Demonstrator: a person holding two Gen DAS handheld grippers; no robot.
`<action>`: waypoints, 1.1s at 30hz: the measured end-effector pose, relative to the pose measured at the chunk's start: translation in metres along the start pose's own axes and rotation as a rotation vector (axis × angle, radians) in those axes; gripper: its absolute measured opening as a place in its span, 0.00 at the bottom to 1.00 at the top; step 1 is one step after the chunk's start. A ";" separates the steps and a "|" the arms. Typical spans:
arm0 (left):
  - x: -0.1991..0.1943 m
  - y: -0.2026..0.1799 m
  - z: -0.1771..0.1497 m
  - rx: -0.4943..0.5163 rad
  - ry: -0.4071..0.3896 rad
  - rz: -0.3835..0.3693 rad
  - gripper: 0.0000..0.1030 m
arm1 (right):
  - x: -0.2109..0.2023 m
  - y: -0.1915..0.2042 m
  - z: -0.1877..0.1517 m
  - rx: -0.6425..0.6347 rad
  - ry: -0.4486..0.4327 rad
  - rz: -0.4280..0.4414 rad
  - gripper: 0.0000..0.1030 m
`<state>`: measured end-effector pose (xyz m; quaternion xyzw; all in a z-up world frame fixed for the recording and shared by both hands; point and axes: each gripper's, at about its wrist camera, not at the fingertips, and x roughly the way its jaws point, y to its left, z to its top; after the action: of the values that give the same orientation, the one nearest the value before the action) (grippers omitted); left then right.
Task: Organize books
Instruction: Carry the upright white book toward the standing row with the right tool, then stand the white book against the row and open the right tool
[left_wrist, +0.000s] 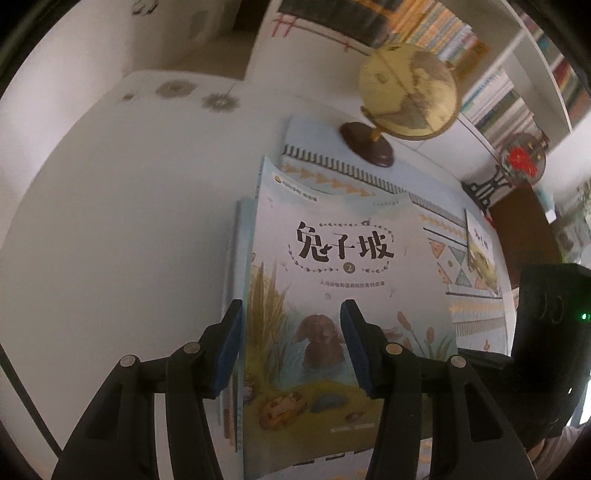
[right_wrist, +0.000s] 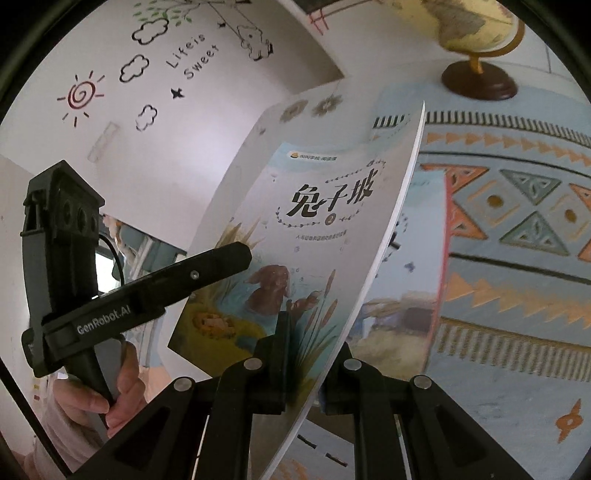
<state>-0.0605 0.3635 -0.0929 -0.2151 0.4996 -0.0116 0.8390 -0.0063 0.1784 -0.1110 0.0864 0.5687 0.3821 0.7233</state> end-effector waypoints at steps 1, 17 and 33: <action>0.003 0.004 -0.001 -0.007 0.009 0.000 0.47 | 0.004 0.001 0.001 0.000 0.007 -0.004 0.11; 0.033 0.009 -0.018 -0.001 0.084 0.051 0.50 | 0.034 -0.016 0.007 0.141 0.098 -0.082 0.16; 0.016 0.009 -0.007 -0.026 0.025 0.211 0.51 | -0.009 -0.044 -0.005 0.247 0.135 -0.234 0.27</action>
<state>-0.0602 0.3653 -0.1118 -0.1719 0.5300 0.0804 0.8265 0.0083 0.1403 -0.1303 0.0819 0.6648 0.2277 0.7068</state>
